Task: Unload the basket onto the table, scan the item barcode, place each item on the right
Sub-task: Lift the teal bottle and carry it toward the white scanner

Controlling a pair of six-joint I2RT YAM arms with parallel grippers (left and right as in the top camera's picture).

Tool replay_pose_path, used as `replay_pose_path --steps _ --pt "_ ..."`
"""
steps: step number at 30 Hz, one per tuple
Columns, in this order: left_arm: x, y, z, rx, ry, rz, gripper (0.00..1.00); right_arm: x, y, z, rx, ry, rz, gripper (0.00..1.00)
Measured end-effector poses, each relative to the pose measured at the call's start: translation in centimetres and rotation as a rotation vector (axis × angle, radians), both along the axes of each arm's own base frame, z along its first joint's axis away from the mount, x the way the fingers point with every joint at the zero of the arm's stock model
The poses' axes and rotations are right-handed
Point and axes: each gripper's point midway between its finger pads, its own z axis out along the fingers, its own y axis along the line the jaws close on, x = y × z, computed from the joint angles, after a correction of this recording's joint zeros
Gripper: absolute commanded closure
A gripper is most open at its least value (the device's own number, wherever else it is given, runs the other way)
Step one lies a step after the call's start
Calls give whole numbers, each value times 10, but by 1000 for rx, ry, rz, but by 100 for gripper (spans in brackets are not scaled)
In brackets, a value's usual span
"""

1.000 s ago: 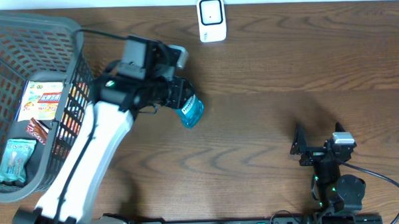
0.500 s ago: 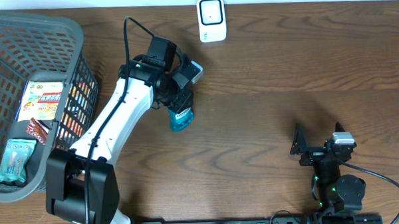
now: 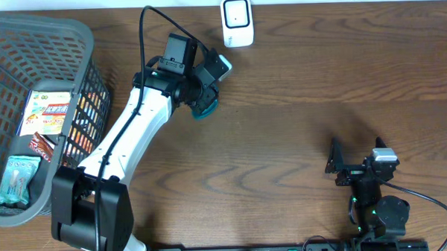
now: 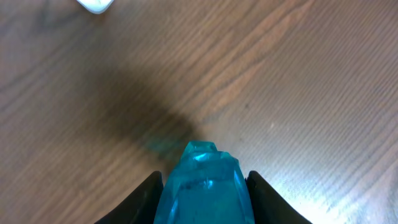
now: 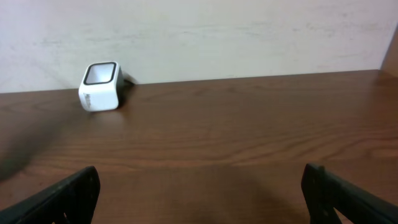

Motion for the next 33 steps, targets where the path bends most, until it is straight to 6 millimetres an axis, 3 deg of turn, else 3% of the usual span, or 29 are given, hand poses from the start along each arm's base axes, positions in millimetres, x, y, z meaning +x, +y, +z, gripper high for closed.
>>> replay_pose_path --steps 11,17,21,24,33 --pt "-11 0 -17 -1 45 -13 68 0 0 0 0 0 0 1" --pt "-9 -2 -33 0 76 -18 68 0 0 0 0 0 0 1" --pt "-5 -6 -34 -17 73 -25 67 0 0 0 0 0 0 1" --pt "-3 -8 -34 -22 72 -27 47 0 0 0 0 0 0 1" --pt "-3 -10 -33 -46 88 0 10 0 0 0 0 0 0 1"
